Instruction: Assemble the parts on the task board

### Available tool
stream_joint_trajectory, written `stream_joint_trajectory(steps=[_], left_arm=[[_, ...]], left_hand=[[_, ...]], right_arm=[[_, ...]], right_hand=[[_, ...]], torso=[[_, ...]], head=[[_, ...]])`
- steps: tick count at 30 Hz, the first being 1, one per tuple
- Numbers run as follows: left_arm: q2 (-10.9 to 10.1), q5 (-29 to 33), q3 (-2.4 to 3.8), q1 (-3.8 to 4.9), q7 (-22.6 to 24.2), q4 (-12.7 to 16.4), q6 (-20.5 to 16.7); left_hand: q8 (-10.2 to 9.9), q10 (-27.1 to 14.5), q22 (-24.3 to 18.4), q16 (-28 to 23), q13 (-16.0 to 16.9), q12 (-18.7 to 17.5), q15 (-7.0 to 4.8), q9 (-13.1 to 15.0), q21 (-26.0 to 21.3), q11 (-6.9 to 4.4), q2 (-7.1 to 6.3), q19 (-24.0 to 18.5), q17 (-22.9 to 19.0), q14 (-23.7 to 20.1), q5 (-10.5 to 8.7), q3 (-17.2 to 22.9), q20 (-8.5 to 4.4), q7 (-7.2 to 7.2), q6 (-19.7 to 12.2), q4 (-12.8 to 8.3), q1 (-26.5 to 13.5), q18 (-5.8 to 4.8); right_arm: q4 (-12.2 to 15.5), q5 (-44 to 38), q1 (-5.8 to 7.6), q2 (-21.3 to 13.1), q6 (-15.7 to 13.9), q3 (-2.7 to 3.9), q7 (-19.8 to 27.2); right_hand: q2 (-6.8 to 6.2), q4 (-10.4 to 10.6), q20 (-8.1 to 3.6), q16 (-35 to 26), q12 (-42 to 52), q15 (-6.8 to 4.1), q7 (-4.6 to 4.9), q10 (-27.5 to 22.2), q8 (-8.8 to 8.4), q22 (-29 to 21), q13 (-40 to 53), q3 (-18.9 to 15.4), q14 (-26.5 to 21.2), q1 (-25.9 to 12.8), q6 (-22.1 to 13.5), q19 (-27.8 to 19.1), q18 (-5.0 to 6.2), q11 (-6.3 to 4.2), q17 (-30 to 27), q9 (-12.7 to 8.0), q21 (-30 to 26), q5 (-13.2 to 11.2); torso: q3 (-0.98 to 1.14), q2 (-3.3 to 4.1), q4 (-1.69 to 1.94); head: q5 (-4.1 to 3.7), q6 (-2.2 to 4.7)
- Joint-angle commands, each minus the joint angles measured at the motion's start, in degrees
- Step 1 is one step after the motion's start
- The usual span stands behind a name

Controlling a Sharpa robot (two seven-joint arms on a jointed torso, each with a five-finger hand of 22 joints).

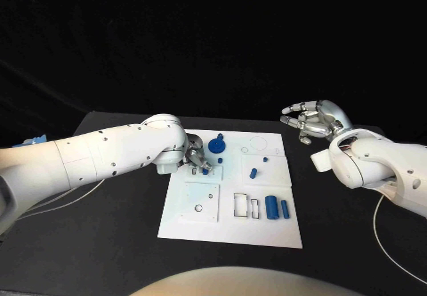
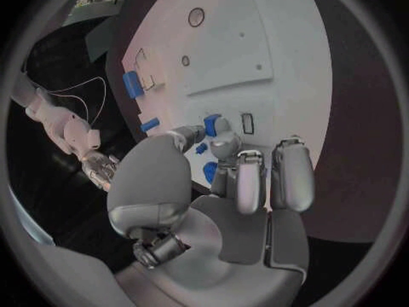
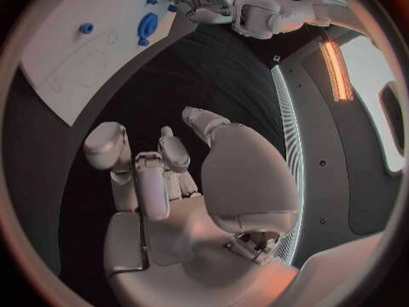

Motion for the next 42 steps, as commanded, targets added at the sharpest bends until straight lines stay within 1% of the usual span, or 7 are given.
stream_joint_trajectory(steps=[1, 19, 26, 28, 32, 38, 42], left_arm=[[-0.1, 0.5, 0.19, -0.01, 0.5, 0.3, -0.2], [-1.4, 0.9, 2.80, 0.49, 0.3, 1.8, -1.0], [-2.2, 1.1, 4.01, 1.29, 0.4, 1.5, 0.1], [-2.3, 1.1, 4.31, 2.03, 0.6, 0.5, 0.6], [-2.0, 1.1, 4.52, 2.91, 1.0, -1.9, 1.0], [-0.7, -0.1, 4.60, 3.39, 1.8, -5.5, 1.1], [0.2, -1.2, 4.58, 3.49, 2.2, -7.8, 1.1]], left_hand=[[-0.3, 0.4, 0.1, 0.3, 0.1, 0.4, -0.37, 0.1, 0.2, -0.03, -0.41, 0.3, 13.3, 5.5, -0.30, -0.7, 0.01, 0.20, 0.3, 0.3, -0.3, -1.19], [-0.5, 0.1, 0.1, 0.2, 0.0, 0.5, -0.30, 0.5, 0.1, 0.11, -0.31, 0.3, 13.1, 5.4, -1.39, -3.6, -0.02, 0.37, 0.1, 1.0, -2.0, -1.17], [-1.0, -0.9, -0.3, -0.2, -1.7, -0.8, -0.22, 0.6, -0.1, 0.23, -0.27, 0.1, 12.4, 5.2, -1.21, -4.0, -0.02, 0.53, -0.9, 0.7, -0.9, -1.09], [-1.3, -1.4, -0.6, -0.4, -2.3, -1.3, -0.12, 0.5, -0.3, 0.38, -0.31, -0.1, 12.1, 5.2, -1.16, -4.2, 0.02, 0.73, -1.4, 0.7, -0.5, -1.03], [-3.9, -2.5, -1.2, -0.7, -3.3, -1.9, 0.65, -0.8, -0.7, 1.37, -0.27, -0.4, 11.6, 5.0, -1.12, -5.1, 0.47, 1.95, -3.7, 0.8, 0.0, -0.93], [-5.2, -3.1, -1.6, -0.8, -3.1, -1.7, 1.11, -1.6, -0.9, 1.88, -0.24, -0.6, 11.4, 4.9, -1.15, -5.6, 0.82, 2.50, -4.2, 0.8, 0.3, -0.85], [-5.6, -3.8, -2.1, -0.9, -3.9, -2.3, 1.31, -1.9, -1.1, 2.09, -0.34, -0.8, 11.2, 4.9, -1.22, -6.0, 0.95, 2.72, -4.3, 0.9, 0.4, -0.75]], right_arm=[[-0.1, -0.1, -0.05, 0.0, 0.2, 0.00, 0.6], [-0.5, 0.1, -0.28, 0.0, 0.3, -0.05, 0.6], [-0.6, 0.1, -0.32, 0.0, 0.2, -0.06, 0.6], [-0.6, 0.1, -0.32, -0.1, 0.2, -0.07, 0.6], [-0.6, 0.1, -0.32, -0.1, 0.2, -0.07, 0.6], [-0.7, 0.1, -0.33, -0.1, 0.2, -0.07, 0.5], [-0.7, 0.1, -0.34, 0.0, 0.3, -0.07, 0.5]], right_hand=[[0.18, 0.5, -0.33, -0.2, -0.2, -0.36, -0.05, -0.1, 0.25, -0.1, -0.1, -0.1, 3.3, -0.7, -0.1, 0.1, 0.71, -0.25, 4.8, 0.0, -0.2, -0.5], [0.16, 0.6, -0.33, -0.3, -0.3, -0.36, -0.06, -0.2, 0.29, -0.2, -0.2, -0.1, 3.3, -0.8, -0.1, 0.0, 0.73, -0.24, 4.6, 0.0, -0.4, -0.6], [0.16, 0.6, -0.33, -0.3, -0.3, -0.36, -0.06, -0.2, 0.29, -0.2, -0.2, -0.1, 3.3, -0.8, -0.1, 0.0, 0.73, -0.24, 4.6, 0.0, -0.4, -0.6], [0.16, 0.7, -0.33, -0.4, -0.3, -0.36, -0.07, -0.2, 0.33, -0.3, -0.2, -0.2, 3.3, -0.9, -0.1, 0.0, 0.74, -0.25, 4.6, 0.0, -0.4, -0.6], [0.16, 0.7, -0.33, -0.4, -0.3, -0.36, -0.07, -0.2, 0.33, -0.3, -0.2, -0.2, 3.3, -0.9, -0.1, 0.0, 0.74, -0.25, 4.6, 0.0, -0.4, -0.6], [0.19, 0.7, -0.33, -0.4, -0.3, -0.37, -0.08, -0.1, 0.36, -0.2, -0.2, -0.2, 3.3, -0.8, -0.2, 0.0, 0.73, -0.27, 4.6, 0.0, -0.4, -0.6], [0.19, 0.7, -0.33, -0.4, -0.3, -0.37, -0.08, -0.1, 0.36, -0.2, -0.2, -0.2, 3.3, -0.8, -0.2, 0.0, 0.73, -0.27, 4.6, 0.0, -0.4, -0.6]], torso=[[-0.01, 0.00, -0.05], [-0.03, 0.04, 0.06], [0.01, 0.02, 0.03], [0.00, 0.02, 0.04], [0.06, 0.01, 0.03], [-0.12, 0.13, 0.01], [-0.03, 0.08, 0.09]], head=[[-0.02, 0.08], [0.01, 0.42], [0.04, 0.59], [0.08, 0.60], [0.16, 0.70], [0.21, 0.85], [0.25, 0.82]])
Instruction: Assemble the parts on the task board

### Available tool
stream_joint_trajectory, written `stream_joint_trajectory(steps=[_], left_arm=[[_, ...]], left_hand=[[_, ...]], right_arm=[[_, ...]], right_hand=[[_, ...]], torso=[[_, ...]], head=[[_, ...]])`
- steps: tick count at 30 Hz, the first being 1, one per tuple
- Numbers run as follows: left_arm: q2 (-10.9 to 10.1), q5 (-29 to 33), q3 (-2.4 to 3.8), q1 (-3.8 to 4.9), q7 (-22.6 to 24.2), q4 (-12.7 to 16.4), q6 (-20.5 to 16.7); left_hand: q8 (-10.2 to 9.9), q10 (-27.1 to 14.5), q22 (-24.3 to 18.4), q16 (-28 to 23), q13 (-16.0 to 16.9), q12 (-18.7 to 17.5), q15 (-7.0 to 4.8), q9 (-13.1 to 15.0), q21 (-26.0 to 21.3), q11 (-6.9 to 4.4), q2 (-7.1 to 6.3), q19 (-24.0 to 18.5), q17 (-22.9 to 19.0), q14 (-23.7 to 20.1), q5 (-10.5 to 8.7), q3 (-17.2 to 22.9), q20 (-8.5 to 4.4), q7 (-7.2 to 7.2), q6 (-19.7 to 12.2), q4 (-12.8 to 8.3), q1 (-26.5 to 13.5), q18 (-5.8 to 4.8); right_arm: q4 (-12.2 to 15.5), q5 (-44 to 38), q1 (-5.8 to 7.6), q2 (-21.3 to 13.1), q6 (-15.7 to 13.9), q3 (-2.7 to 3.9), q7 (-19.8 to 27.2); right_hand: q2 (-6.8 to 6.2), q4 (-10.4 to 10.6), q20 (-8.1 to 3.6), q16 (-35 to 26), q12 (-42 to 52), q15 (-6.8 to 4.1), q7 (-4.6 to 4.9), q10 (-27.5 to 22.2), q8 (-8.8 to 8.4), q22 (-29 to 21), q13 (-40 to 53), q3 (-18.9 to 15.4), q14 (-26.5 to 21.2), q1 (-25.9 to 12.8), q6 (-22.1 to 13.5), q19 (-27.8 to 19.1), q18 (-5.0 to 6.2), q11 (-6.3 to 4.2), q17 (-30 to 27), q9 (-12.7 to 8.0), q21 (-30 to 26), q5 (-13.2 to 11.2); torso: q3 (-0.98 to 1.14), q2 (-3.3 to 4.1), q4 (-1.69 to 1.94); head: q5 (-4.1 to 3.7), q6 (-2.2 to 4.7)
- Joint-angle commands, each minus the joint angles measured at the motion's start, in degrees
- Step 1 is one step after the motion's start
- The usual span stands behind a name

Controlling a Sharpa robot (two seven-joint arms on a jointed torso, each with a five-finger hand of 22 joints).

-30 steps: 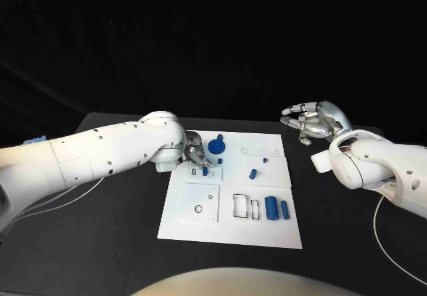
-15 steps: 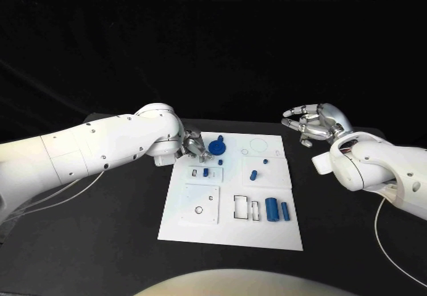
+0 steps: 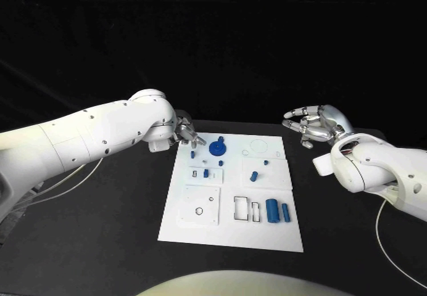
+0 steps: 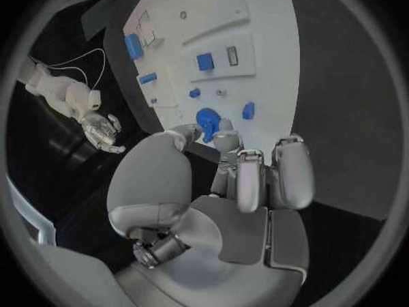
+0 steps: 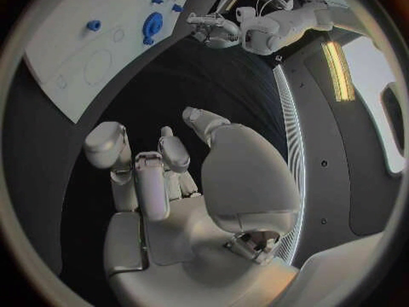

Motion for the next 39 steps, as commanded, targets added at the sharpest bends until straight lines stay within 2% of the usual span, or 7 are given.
stream_joint_trajectory(steps=[1, 5, 8, 16, 22, 26, 39], left_arm=[[0.7, -1.7, 0.01, 0.13, 1.6, -1.5, 1.1], [1.5, -3.3, -0.19, 0.15, 1.9, -3.3, 1.8], [2.2, -5.3, -0.66, 0.14, 2.1, -4.7, 2.7], [3.8, -7.0, -1.55, -0.06, 2.4, -7.6, 3.9], [4.5, -6.9, -1.77, -0.12, 2.2, -8.9, 4.9], [4.7, -5.8, -1.86, -0.14, 2.1, -9.2, 6.2], [5.3, -3.0, -2.36, -0.32, 1.9, -10.2, 9.0]], left_hand=[[-0.8, -1.2, -0.5, -0.5, -1.1, -1.0, 0.58, -0.3, -0.7, 0.28, 0.00, -0.4, 11.1, 5.1, -0.19, -0.5, 0.48, 0.19, -0.5, 0.0, 0.5, -0.68], [-1.1, -1.6, -0.7, -0.5, -1.5, -1.4, 0.68, -0.4, -0.8, 0.40, 0.01, -0.5, 11.0, 5.0, -0.19, -0.7, 0.55, 0.31, -0.6, 0.0, 0.5, -0.63], [-1.7, -2.7, -1.0, -0.5, -2.7, -2.4, 0.90, -0.8, -0.9, 0.65, 0.13, -0.7, 11.0, 5.0, -0.20, -1.0, 0.70, 0.60, -0.8, 0.0, 0.5, -0.58], [-2.2, -2.6, -1.0, -0.5, -2.1, -2.0, 1.06, -1.1, -0.9, 0.82, 0.26, -0.7, 11.1, 5.0, -0.32, -1.3, 0.81, 0.75, -0.8, 0.1, 0.2, -0.58], [-2.5, -3.0, -1.2, -0.5, -2.5, -2.3, 1.13, -1.4, -1.1, 0.90, 0.21, -0.8, 11.1, 5.0, -0.41, -1.5, 0.88, 0.84, -0.9, 0.1, 0.1, -0.53], [-4.6, -3.7, -1.1, -0.4, -2.8, -2.4, 1.55, -3.0, -1.1, 1.43, 0.46, -0.8, 11.1, 5.0, -0.40, -1.9, 1.19, 1.50, -2.3, 0.1, 0.3, -0.56], [-5.3, -3.9, -0.9, -0.4, -2.9, -2.4, 1.75, -3.9, -1.0, 1.62, 0.75, -0.8, 11.2, 5.1, -0.38, -1.9, 1.43, 1.69, -2.0, 0.0, 0.8, -0.58]], right_arm=[[0.0, 0.0, -0.04, 0.1, 0.3, 0.00, 0.4], [-0.1, 0.0, -0.05, 0.1, 0.3, 0.00, 0.4], [-0.1, 0.0, -0.08, 0.1, 0.3, 0.00, 0.4], [-0.2, 0.0, -0.18, 0.2, 0.4, 0.00, 0.5], [-0.2, 0.0, -0.24, 0.2, 0.4, 0.00, 0.5], [-0.2, 0.0, -0.27, 0.2, 0.4, 0.00, 0.5], [-0.2, 0.0, -0.32, 0.3, 0.4, 0.00, 0.5]], right_hand=[[-0.03, 0.3, -0.33, -0.4, -0.3, -0.37, -0.08, -0.1, 0.36, 0.0, -0.1, 0.2, 3.3, -0.6, -0.2, 0.0, 0.73, -0.27, 4.6, 0.0, -0.1, -0.3], [-0.03, 0.3, -0.33, -0.4, -0.3, -0.37, -0.08, -0.1, 0.36, 0.0, -0.1, 0.2, 3.3, -0.6, -0.2, 0.0, 0.73, -0.27, 4.6, 0.0, -0.1, -0.3], [-0.03, 0.3, -0.33, -0.4, -0.3, -0.37, -0.08, -0.1, 0.36, 0.0, -0.1, 0.2, 3.3, -0.6, -0.2, 0.0, 0.73, -0.27, 4.6, 0.0, -0.1, -0.3], [-0.03, 0.3, -0.33, -0.4, -0.3, -0.37, -0.08, -0.1, 0.36, 0.0, -0.1, 0.2, 3.3, -0.6, -0.2, 0.0, 0.73, -0.27, 4.6, 0.0, -0.1, -0.3], [-0.03, 0.3, -0.33, -0.4, -0.3, -0.37, -0.08, -0.1, 0.36, 0.0, -0.1, 0.2, 3.3, -0.6, -0.2, 0.0, 0.73, -0.27, 4.6, 0.0, -0.1, -0.3], [-0.03, 0.3, -0.33, -0.4, -0.3, -0.37, -0.08, -0.1, 0.36, 0.0, -0.1, 0.2, 3.3, -0.6, -0.2, 0.0, 0.73, -0.27, 4.6, 0.0, -0.1, -0.3], [0.05, 0.3, -0.35, -0.4, -0.2, -0.40, -0.11, -0.1, 0.46, -0.1, -0.1, 0.2, 3.3, -0.5, -0.2, 0.0, 0.74, -0.29, 4.6, 0.0, -0.2, -0.2]], torso=[[0.00, -0.02, 0.09], [-0.03, -0.04, 0.08], [-0.05, -0.02, 0.02], [-0.04, 0.00, -0.04], [0.03, -0.05, 0.03], [0.02, -0.05, 0.02], [0.07, -0.01, -0.07]], head=[[0.03, 0.02], [0.19, 0.00], [0.28, -0.01], [0.39, -0.14], [0.38, -0.29], [0.38, -0.40], [0.40, -0.54]])
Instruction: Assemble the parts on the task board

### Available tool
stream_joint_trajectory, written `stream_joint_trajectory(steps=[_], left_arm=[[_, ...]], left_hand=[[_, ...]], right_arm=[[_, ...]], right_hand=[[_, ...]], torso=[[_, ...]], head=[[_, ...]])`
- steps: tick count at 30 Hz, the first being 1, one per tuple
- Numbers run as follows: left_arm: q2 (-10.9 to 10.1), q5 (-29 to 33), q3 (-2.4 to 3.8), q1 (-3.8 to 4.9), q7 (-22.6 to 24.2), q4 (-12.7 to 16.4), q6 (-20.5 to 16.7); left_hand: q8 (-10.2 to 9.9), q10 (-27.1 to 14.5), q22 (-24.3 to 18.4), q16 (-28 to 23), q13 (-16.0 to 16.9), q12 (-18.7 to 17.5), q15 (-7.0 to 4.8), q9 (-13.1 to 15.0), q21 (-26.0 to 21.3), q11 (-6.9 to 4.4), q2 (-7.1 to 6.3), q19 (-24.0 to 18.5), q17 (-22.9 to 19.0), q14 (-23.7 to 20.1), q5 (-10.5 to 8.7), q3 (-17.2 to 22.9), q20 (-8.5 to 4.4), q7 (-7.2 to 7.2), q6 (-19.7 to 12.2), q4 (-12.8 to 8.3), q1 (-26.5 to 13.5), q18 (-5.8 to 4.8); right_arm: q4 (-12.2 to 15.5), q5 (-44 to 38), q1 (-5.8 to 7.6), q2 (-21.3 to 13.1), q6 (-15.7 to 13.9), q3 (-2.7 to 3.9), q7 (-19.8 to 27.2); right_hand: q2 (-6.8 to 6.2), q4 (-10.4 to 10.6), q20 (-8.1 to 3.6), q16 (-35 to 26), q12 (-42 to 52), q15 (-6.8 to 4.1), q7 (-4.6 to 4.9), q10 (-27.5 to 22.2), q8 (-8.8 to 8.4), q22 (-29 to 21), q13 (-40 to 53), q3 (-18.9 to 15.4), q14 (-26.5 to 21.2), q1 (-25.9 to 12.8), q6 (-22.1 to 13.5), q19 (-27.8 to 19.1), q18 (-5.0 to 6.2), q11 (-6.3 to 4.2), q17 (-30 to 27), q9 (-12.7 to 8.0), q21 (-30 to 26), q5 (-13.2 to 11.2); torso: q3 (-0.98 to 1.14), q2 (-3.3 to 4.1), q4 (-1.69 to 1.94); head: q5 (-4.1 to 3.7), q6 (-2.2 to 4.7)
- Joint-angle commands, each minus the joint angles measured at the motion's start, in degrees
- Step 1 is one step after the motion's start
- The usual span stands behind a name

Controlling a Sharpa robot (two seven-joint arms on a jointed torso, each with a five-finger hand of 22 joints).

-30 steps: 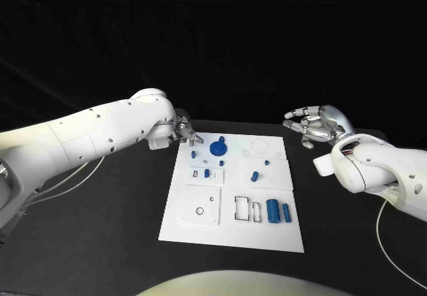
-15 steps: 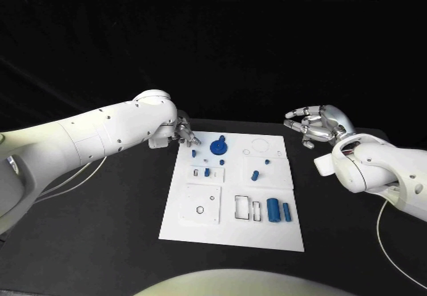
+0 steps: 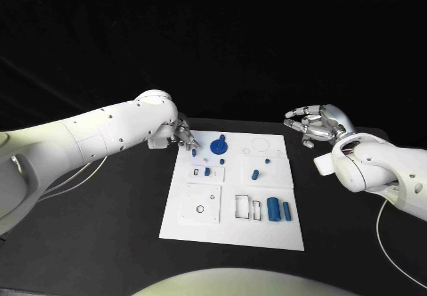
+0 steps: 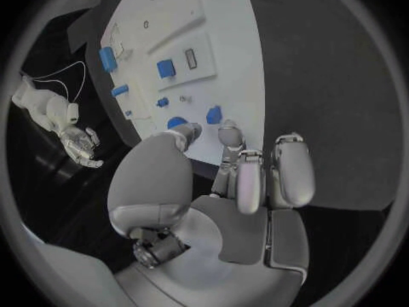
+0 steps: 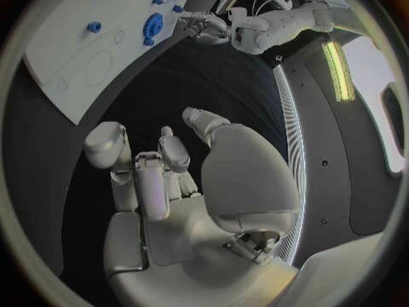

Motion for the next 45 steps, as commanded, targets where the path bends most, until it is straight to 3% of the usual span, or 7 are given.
stream_joint_trajectory(steps=[1, 19, 26, 30, 33, 38, 45], left_arm=[[0.4, 1.7, -0.08, -0.08, 0.2, -0.1, 2.5], [0.6, 3.8, -0.26, -0.23, 0.6, -0.7, 0.5], [0.6, 4.8, -0.27, -0.24, 1.2, -0.7, -0.7], [0.6, 6.1, -0.27, -0.23, 2.0, -0.8, -2.2], [0.6, 7.0, -0.27, -0.23, 2.4, -0.9, -2.8], [0.5, 8.0, -0.27, -0.23, 2.8, -1.0, -3.2], [-0.1, 8.6, -0.27, -0.23, 2.9, -0.4, -3.0]], left_hand=[[-0.3, -0.5, 0.0, -0.1, -0.1, -0.1, 0.32, -0.2, -0.3, 0.09, 0.29, -0.1, 11.2, 4.9, -0.15, -0.2, 0.31, 0.23, 0.1, -0.1, 0.3, -0.57], [-0.8, -0.6, 0.2, -0.2, -0.4, 0.0, 0.38, -1.8, -0.2, 0.08, 2.64, -0.1, 11.1, 4.8, 0.14, 0.6, 0.54, 0.19, 1.4, -0.2, 2.4, -0.56], [-0.2, -0.6, 0.3, -0.2, -0.7, 0.1, 0.02, -2.1, -0.2, -0.36, 4.32, -0.1, 11.0, 4.8, 0.17, 2.5, 0.34, -0.29, 2.1, -1.3, 7.1, -0.55], [1.7, -0.4, 0.4, -0.3, -0.7, 0.2, -0.38, -1.0, -0.2, -0.79, 6.03, -0.1, 10.9, 4.8, 0.07, 6.7, -0.01, -0.73, 1.7, -4.1, 12.3, -0.56], [2.8, -0.4, 0.5, -0.3, -1.1, 0.1, -0.44, -0.2, -0.2, -0.82, 6.25, -0.1, 10.8, 4.8, 0.14, 9.5, -0.03, -0.72, 1.0, -5.6, 13.9, -0.56], [5.4, 0.0, 0.6, -0.3, -1.4, 0.1, -0.37, 1.8, -0.1, -0.79, 5.02, -0.1, 10.8, 4.8, 0.03, 15.6, 0.08, -0.65, 0.2, -7.9, 13.7, -0.58], [6.8, -0.1, 0.8, -0.3, -2.5, -0.5, -0.47, 2.7, 0.0, -0.89, 3.76, 0.0, 10.7, 4.7, 0.14, 19.5, 0.07, -0.73, 0.0, -9.7, 12.8, -0.61]], right_arm=[[0.0, -0.1, -0.05, 0.1, 0.4, 0.01, 0.5], [-0.2, -0.1, -0.14, 0.2, 0.5, 0.01, 0.5], [-0.3, -0.1, -0.16, 0.2, 0.5, 0.01, 0.5], [-0.4, -0.1, -0.17, 0.3, 0.6, 0.01, 0.4], [-0.4, -0.1, -0.19, 0.3, 0.7, 0.01, 0.4], [-0.5, -0.1, -0.23, 0.3, 0.7, 0.00, 0.4], [-0.6, -0.1, -0.26, 0.3, 0.7, 0.00, 0.3]], right_hand=[[0.05, 0.2, -0.35, -0.4, -0.2, -0.40, -0.11, -0.1, 0.21, 0.0, -0.1, 0.0, 3.3, -0.6, -0.2, 0.0, 0.74, -0.29, 4.5, 0.0, -0.2, -0.2], [0.09, 0.2, -0.37, -0.4, -0.2, -0.41, -0.11, -0.1, 0.29, -0.1, -0.1, 0.1, 3.3, -0.5, -0.2, 0.1, 0.74, -0.30, 4.5, 0.0, -0.2, -0.1], [0.12, 0.2, -0.37, -0.4, -0.2, -0.42, -0.12, 0.0, 0.32, -0.1, 0.0, 0.1, 3.3, -0.5, -0.1, 0.0, 0.75, -0.31, 4.5, 0.0, -0.3, -0.1], [0.16, 0.2, -0.37, -0.4, -0.2, -0.42, -0.12, -0.1, 0.35, -0.1, -0.1, 0.1, 3.3, -0.5, -0.1, 0.1, 0.75, -0.31, 4.5, 0.0, -0.3, 0.0], [0.16, 0.2, -0.37, -0.4, -0.2, -0.42, -0.12, -0.1, 0.35, -0.1, -0.1, 0.1, 3.3, -0.5, -0.1, 0.1, 0.75, -0.31, 4.5, 0.0, -0.3, 0.0], [0.19, 0.2, -0.38, -0.4, -0.2, -0.43, -0.13, 0.0, 0.39, -0.1, 0.0, 0.1, 3.3, -0.5, -0.1, 0.1, 0.74, -0.32, 4.5, 0.0, -0.3, 0.2], [0.21, 0.3, -0.38, -0.4, -0.1, -0.44, -0.13, 0.0, 0.42, -0.1, 0.0, 0.1, 3.3, -0.5, -0.1, 0.1, 0.74, -0.32, 4.5, 0.0, -0.3, 0.3]], torso=[[0.01, 0.06, -0.08], [0.01, -0.05, 0.00], [0.02, -0.03, 0.03], [-0.01, -0.06, 0.05], [0.01, -0.06, 0.04], [0.00, -0.07, 0.02], [0.02, -0.11, 0.07]], head=[[-0.03, -0.10], [-0.09, -0.49], [-0.06, -0.68], [-0.04, -0.72], [-0.01, -0.72], [0.05, -0.78], [0.14, -0.69]])
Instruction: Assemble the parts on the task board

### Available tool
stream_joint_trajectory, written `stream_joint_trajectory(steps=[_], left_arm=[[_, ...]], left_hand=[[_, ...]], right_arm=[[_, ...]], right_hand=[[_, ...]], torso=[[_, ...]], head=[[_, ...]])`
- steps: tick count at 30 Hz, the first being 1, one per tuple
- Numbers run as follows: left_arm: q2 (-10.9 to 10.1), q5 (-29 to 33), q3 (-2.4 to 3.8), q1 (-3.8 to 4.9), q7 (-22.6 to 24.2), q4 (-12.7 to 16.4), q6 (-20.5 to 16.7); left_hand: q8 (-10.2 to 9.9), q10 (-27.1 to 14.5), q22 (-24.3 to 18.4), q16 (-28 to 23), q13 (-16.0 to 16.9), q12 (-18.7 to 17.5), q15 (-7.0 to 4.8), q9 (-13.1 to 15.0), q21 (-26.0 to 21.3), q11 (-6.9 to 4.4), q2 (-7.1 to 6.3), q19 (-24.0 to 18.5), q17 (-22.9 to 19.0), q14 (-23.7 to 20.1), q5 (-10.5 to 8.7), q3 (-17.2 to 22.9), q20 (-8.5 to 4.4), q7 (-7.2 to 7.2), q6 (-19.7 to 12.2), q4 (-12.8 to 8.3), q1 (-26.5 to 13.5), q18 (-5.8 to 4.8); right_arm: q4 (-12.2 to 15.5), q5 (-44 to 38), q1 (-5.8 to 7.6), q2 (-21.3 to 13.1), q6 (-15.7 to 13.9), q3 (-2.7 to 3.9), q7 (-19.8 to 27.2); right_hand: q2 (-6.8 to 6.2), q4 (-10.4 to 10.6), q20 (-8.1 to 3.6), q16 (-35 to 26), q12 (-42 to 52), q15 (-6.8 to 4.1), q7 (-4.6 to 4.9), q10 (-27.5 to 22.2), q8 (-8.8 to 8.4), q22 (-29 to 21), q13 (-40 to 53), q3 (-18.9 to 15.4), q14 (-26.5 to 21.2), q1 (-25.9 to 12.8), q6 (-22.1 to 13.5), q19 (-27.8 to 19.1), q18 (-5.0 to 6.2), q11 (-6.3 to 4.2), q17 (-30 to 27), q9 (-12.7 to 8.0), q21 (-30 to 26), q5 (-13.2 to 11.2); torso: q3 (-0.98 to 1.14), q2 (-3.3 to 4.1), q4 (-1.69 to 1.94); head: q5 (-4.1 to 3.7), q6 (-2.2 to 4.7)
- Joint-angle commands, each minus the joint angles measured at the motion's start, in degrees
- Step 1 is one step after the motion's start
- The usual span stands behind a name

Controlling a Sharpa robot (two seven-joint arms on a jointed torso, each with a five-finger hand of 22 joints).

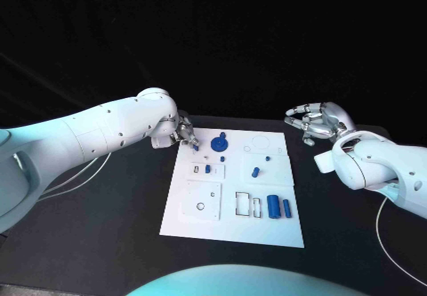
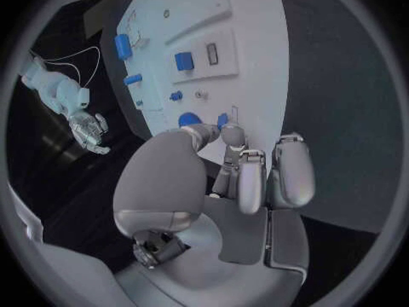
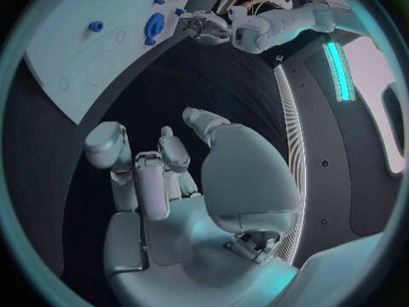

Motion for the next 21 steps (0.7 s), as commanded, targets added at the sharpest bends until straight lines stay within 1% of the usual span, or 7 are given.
stream_joint_trajectory(steps=[1, 5, 8, 10, 12, 16, 21], left_arm=[[-0.4, 1.8, 0.02, 0.01, 1.1, 0.6, -0.8], [-1.4, 2.6, 0.07, 0.02, 1.4, 2.1, -1.5], [-2.9, 3.1, 0.14, 0.02, 2.1, 4.3, -2.5], [-4.0, 2.7, 0.16, 0.02, 3.1, 6.1, -3.6], [-4.8, 1.7, 0.16, 0.01, 3.9, 7.4, -4.4], [-6.3, 0.2, 0.14, -0.15, 5.3, 10.0, -5.9], [-8.5, -2.0, 0.14, -0.77, 6.5, 13.9, -7.9]], left_hand=[[0.6, 0.0, 0.1, -0.4, -0.6, -0.5, -0.49, 4.2, 0.0, -0.19, -1.41, 0.2, 10.7, 4.7, 0.34, 8.9, -0.15, -0.06, -0.3, -8.3, -0.6, -0.61], [1.2, 0.4, 0.3, -0.3, -0.9, -0.5, -0.63, 4.5, 0.1, -0.34, -2.66, 0.3, 10.7, 4.7, 0.50, 11.7, -0.22, -0.13, 0.1, -9.9, -1.2, -0.65], [1.4, 1.0, 0.7, -0.3, -0.6, -0.1, -0.70, 4.5, 0.3, -0.43, -3.32, 0.4, 10.8, 4.8, 0.61, 12.9, -0.27, -0.20, 0.4, -10.6, -1.7, -0.71], [1.5, 1.4, 1.0, -0.2, -0.3, 0.2, -0.77, 4.5, 0.5, -0.52, -3.75, 0.6, 11.0, 4.8, 0.84, 13.6, -0.34, -0.28, 0.7, -11.1, -2.1, -0.77], [1.6, 1.7, 1.3, -0.1, 0.0, 0.4, -0.82, 4.5, 0.6, -0.58, -4.02, 0.7, 11.1, 4.9, 1.01, 14.0, -0.39, -0.34, 0.9, -11.4, -2.3, -0.81], [1.7, 2.2, 1.7, 0.0, 0.4, 0.8, -0.91, 4.4, 0.8, -0.69, -4.45, 0.9, 11.3, 4.9, 1.22, 14.5, -0.48, -0.45, 1.3, -11.7, -2.6, -0.89], [1.7, 2.7, 2.2, 0.2, 0.8, 1.2, -1.03, 4.4, 1.1, -0.82, -4.94, 1.1, 11.6, 5.0, 1.50, 15.1, -0.59, -0.58, 1.7, -12.2, -2.9, -0.99]], right_arm=[[0.0, -0.1, -0.05, 0.0, 0.7, 0.01, 0.3], [0.0, -0.1, -0.05, 0.0, 0.6, 0.01, 0.3], [0.0, -0.1, -0.05, 0.0, 0.6, 0.00, 0.3], [0.0, -0.1, -0.06, -0.1, 0.6, 0.00, 0.3], [0.0, -0.1, -0.06, -0.2, 0.5, 0.00, 0.4], [0.0, -0.1, -0.08, -0.3, 0.5, 0.00, 0.4], [0.0, -0.1, -0.13, -0.4, 0.5, -0.01, 0.4]], right_hand=[[0.21, 0.3, -0.38, -0.2, -0.1, -0.43, -0.13, 0.0, 0.23, 0.0, 0.0, 0.1, 3.3, -0.6, -0.1, 0.1, 0.74, -0.32, 4.6, 0.0, -0.3, 0.3], [0.25, 0.4, -0.39, -0.2, -0.1, -0.44, -0.13, 0.0, 0.31, -0.1, 0.0, 0.1, 3.3, -0.7, -0.1, 0.1, 0.75, -0.32, 4.5, 0.0, -0.4, 0.6], [0.25, 0.4, -0.39, -0.2, -0.1, -0.44, -0.13, 0.0, 0.31, -0.1, 0.0, 0.1, 3.3, -0.7, -0.1, 0.1, 0.75, -0.32, 4.5, 0.0, -0.4, 0.6], [0.25, 0.4, -0.39, -0.2, -0.1, -0.44, -0.13, 0.0, 0.31, -0.1, 0.0, 0.1, 3.3, -0.7, -0.1, 0.1, 0.75, -0.32, 4.5, 0.0, -0.4, 0.6], [0.25, 0.4, -0.39, -0.2, -0.1, -0.44, -0.13, 0.0, 0.31, -0.1, 0.0, 0.1, 3.3, -0.7, -0.1, 0.1, 0.75, -0.32, 4.5, 0.0, -0.4, 0.6], [0.25, 0.4, -0.39, -0.2, -0.1, -0.44, -0.13, 0.0, 0.31, -0.1, 0.0, 0.1, 3.3, -0.7, -0.1, 0.1, 0.75, -0.32, 4.5, 0.0, -0.4, 0.6], [0.27, 0.5, -0.40, -0.2, -0.1, -0.44, -0.13, 0.0, 0.35, 0.0, 0.0, 0.0, 3.3, -0.8, -0.1, 0.1, 0.73, -0.32, 4.5, 0.0, -0.3, 0.7]], torso=[[0.01, -0.04, 0.08], [0.06, -0.08, 0.11], [0.02, -0.02, 0.05], [0.01, -0.09, 0.18], [0.04, -0.12, 0.21], [-0.04, -0.15, 0.32], [-0.06, -0.10, 0.26]], head=[[0.07, 0.11], [0.19, 0.15], [0.24, 0.20], [0.05, 0.20], [0.09, 0.26], [0.01, 0.30], [-0.01, 0.19]])
